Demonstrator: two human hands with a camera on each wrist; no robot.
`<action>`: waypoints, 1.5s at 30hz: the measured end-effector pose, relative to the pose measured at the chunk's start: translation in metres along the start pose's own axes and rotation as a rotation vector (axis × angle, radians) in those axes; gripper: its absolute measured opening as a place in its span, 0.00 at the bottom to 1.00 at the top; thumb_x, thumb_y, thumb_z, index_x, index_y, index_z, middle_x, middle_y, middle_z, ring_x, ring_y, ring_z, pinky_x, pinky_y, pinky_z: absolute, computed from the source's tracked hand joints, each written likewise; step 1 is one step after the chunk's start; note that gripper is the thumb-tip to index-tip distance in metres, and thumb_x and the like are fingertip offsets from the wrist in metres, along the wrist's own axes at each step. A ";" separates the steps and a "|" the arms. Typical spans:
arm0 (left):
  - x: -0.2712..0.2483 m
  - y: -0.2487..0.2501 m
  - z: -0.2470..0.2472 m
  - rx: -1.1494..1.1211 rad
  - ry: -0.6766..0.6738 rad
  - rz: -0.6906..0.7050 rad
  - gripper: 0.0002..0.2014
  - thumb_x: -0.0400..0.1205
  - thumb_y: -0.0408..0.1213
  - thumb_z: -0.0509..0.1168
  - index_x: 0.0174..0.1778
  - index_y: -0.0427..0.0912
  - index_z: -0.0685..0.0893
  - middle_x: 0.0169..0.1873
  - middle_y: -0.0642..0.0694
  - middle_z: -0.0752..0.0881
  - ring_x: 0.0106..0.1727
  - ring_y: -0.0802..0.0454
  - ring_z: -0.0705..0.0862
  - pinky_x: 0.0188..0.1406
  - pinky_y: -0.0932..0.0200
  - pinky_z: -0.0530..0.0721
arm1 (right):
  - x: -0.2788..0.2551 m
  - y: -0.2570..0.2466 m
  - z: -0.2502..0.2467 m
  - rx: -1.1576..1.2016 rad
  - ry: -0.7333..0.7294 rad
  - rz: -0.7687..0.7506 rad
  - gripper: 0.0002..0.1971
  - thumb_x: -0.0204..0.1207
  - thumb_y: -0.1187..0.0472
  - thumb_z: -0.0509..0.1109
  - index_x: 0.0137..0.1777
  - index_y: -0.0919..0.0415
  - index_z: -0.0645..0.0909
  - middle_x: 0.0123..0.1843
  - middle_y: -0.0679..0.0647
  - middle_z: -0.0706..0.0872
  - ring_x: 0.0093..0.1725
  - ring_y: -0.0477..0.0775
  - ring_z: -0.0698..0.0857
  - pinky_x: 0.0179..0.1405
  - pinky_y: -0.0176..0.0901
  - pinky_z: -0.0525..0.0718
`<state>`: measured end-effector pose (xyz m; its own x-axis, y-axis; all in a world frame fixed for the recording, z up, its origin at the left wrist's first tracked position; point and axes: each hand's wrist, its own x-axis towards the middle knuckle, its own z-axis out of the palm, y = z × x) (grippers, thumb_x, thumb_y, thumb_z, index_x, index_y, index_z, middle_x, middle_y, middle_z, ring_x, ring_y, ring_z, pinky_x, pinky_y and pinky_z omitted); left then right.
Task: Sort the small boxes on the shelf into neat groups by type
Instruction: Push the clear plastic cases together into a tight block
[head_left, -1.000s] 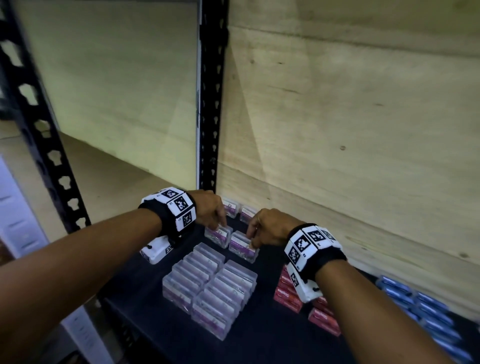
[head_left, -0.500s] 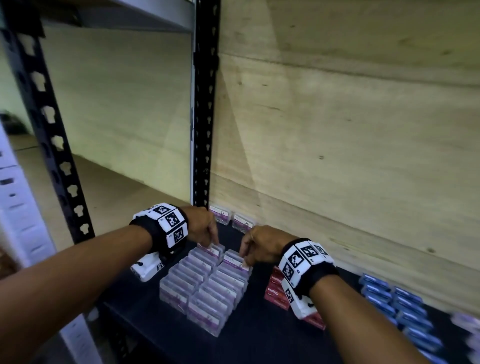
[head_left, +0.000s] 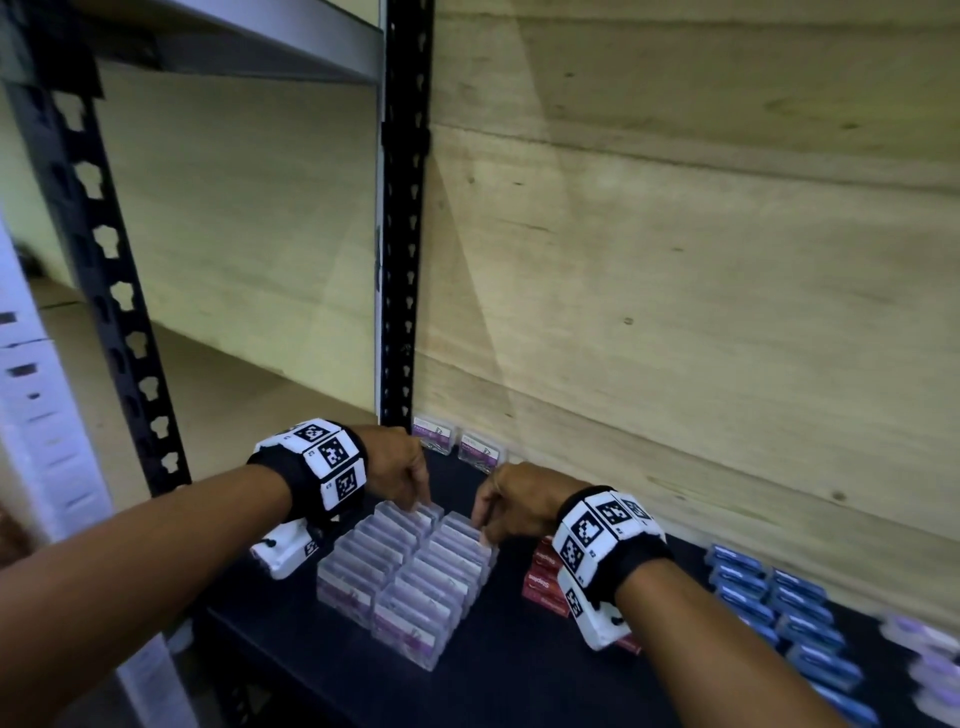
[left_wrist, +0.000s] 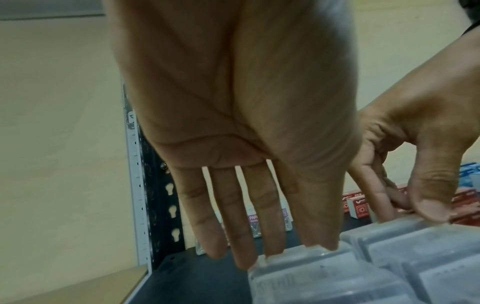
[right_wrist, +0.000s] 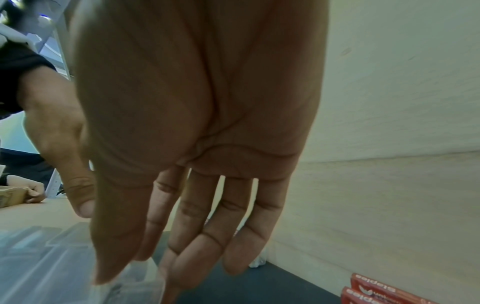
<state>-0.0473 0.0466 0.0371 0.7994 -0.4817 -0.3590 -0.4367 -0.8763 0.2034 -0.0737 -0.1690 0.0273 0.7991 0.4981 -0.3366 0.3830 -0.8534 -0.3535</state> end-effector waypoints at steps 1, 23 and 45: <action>0.000 0.000 0.000 -0.007 -0.012 -0.001 0.12 0.80 0.40 0.71 0.59 0.53 0.90 0.51 0.57 0.91 0.50 0.65 0.86 0.58 0.66 0.82 | 0.000 0.000 0.000 -0.001 -0.003 0.001 0.12 0.76 0.60 0.77 0.59 0.58 0.88 0.56 0.52 0.91 0.53 0.48 0.87 0.50 0.35 0.77; 0.061 -0.040 -0.029 0.084 0.225 -0.137 0.24 0.81 0.52 0.68 0.73 0.54 0.77 0.67 0.47 0.80 0.66 0.49 0.79 0.65 0.55 0.78 | 0.062 0.029 -0.044 -0.098 0.301 0.187 0.17 0.76 0.48 0.75 0.63 0.48 0.82 0.61 0.51 0.86 0.57 0.56 0.85 0.60 0.53 0.85; 0.090 -0.047 -0.030 0.155 0.144 -0.120 0.25 0.83 0.46 0.67 0.77 0.59 0.72 0.69 0.48 0.80 0.69 0.47 0.77 0.64 0.58 0.75 | 0.102 0.045 -0.036 -0.133 0.298 0.237 0.13 0.77 0.60 0.74 0.61 0.49 0.85 0.60 0.53 0.86 0.54 0.57 0.86 0.51 0.47 0.84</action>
<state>0.0578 0.0444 0.0228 0.8952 -0.3779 -0.2360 -0.3842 -0.9230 0.0207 0.0421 -0.1623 0.0086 0.9645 0.2352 -0.1203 0.2128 -0.9615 -0.1737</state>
